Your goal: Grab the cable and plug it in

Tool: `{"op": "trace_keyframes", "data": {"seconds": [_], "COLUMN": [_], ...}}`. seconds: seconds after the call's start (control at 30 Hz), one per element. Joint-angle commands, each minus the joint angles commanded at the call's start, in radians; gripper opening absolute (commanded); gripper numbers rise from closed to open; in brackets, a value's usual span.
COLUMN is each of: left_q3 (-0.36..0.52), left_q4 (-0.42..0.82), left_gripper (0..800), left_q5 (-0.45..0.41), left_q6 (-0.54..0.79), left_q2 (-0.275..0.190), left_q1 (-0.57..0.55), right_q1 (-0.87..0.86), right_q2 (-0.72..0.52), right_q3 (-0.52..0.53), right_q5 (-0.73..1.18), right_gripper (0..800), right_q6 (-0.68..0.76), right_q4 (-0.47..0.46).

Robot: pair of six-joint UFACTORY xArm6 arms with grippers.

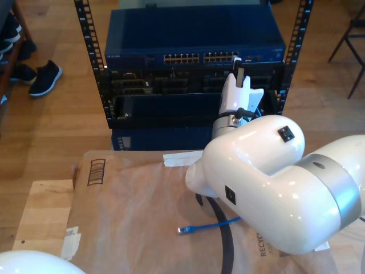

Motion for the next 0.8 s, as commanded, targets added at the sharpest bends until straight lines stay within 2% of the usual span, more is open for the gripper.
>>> {"op": "trace_keyframes", "data": {"seconds": [0.8], "left_q3": [0.000], "left_q4": [0.000], "left_gripper": [800], "left_q5": [0.000], "left_q6": [0.000], "left_q2": [0.000], "left_q1": [0.000], "right_q1": [-0.034], "right_q2": [0.002], "right_q3": [0.012], "right_q5": [0.014], "right_gripper": [0], "right_q6": [-0.029], "right_q4": [-0.069]}}
